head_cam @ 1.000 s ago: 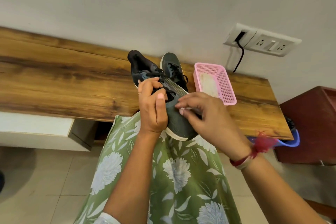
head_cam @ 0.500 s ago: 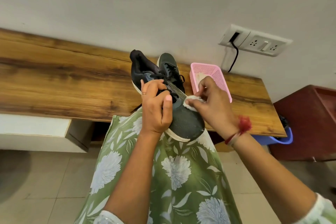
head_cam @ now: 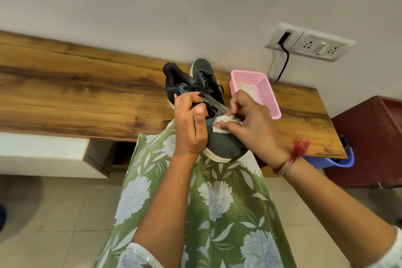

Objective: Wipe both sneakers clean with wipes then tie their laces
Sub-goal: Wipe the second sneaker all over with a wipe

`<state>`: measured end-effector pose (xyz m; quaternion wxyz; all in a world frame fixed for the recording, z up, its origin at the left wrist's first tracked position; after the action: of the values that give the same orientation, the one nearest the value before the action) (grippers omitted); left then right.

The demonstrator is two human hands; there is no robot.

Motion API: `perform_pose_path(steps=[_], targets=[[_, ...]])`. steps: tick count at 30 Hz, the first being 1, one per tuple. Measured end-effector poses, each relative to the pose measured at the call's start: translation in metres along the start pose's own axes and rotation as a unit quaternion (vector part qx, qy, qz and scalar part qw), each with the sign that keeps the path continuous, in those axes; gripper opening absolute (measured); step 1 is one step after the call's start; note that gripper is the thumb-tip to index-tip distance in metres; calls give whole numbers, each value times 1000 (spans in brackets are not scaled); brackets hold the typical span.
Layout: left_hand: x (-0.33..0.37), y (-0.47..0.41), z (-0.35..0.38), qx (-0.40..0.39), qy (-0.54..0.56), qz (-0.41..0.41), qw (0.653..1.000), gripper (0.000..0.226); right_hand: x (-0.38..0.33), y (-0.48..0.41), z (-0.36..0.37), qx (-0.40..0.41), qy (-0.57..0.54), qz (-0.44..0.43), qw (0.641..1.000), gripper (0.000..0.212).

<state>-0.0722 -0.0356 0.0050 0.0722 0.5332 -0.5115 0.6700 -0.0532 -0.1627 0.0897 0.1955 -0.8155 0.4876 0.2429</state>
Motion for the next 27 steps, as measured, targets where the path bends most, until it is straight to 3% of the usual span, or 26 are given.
perform_pose_path(steps=[2,4,8,11,15,17,27], targets=[[0,4,3,-4,-4,-14,1000,65,15,-8,-8,30,38,42,998,40],[-2,4,2,-5,-1,-23,1000,58,20,-5,-9,35,-2,61,998,40],[-2,0,2,-13,3,-19,1000,67,-1,6,-10,-56,-47,-10,997,29],[-2,5,8,-33,5,-21,999,73,3,1,-17,-149,-1,7,989,25],[1,6,10,-42,22,-9,999,73,3,1,-18,-33,56,13,998,15],[2,3,9,-38,20,-2,999,72,0,3,-13,-19,77,19,997,9],[-6,5,8,-35,-57,32,997,58,-6,21,-15,-240,261,-46,934,22]])
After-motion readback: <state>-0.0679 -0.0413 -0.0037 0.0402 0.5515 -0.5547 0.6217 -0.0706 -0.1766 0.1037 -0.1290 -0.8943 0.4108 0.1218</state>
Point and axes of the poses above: each hand's wrist, its own y-axis away from the middle knuckle, its own z-axis out of the palm, x = y × z, the point moved 4 cm from there along -y, towards the middle knuckle, and after that the axes turned 2 degrees about y, right-handed, at the moved point
